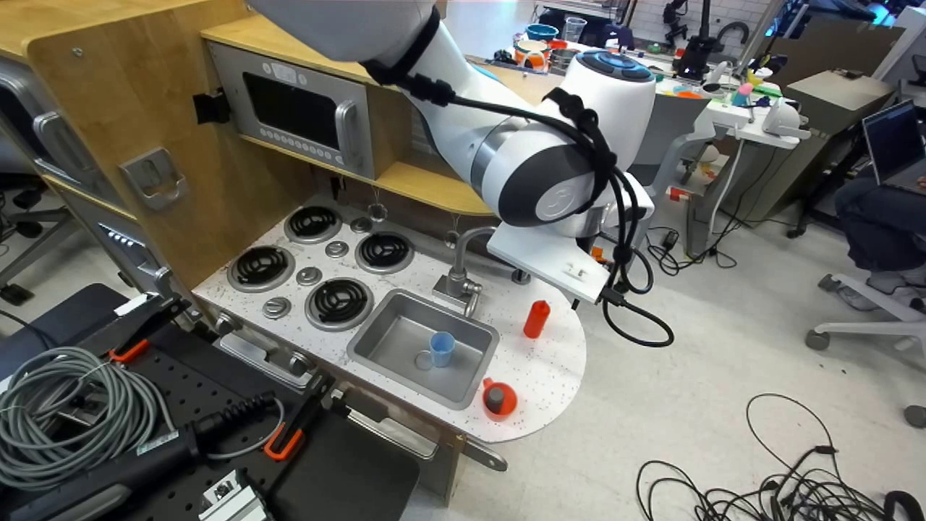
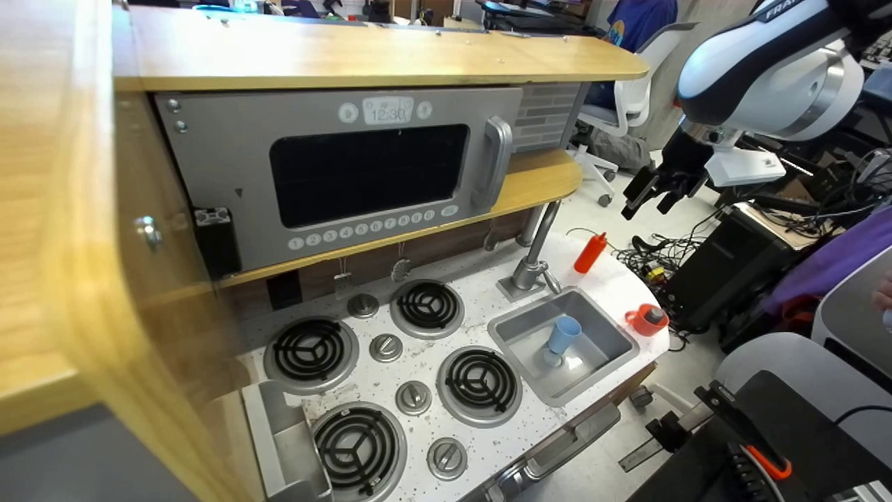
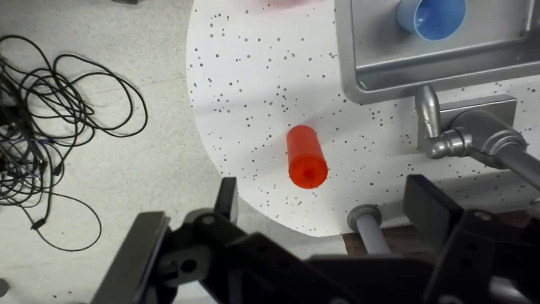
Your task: Move the orange ketchup bottle closer to the orange cup
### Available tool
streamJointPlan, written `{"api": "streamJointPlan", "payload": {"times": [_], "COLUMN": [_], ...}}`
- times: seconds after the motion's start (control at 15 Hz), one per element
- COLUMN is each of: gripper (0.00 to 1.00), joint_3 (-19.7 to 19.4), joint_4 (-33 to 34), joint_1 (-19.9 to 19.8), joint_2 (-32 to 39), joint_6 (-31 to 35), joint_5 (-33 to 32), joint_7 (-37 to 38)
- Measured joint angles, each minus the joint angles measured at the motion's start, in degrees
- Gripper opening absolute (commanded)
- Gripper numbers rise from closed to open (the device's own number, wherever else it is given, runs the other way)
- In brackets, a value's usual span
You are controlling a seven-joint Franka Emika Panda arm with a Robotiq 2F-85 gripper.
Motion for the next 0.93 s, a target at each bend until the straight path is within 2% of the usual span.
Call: {"api": "streamJointPlan", "payload": {"times": [0.93], "gripper": [1.0], "joint_3": [0.0], "joint_4": [13.8], "joint_1": [-0.2], "joint_2": [11.9], "joint_6": [-4.3], "joint_5": [-2.4], "joint_7": [0.8]}}
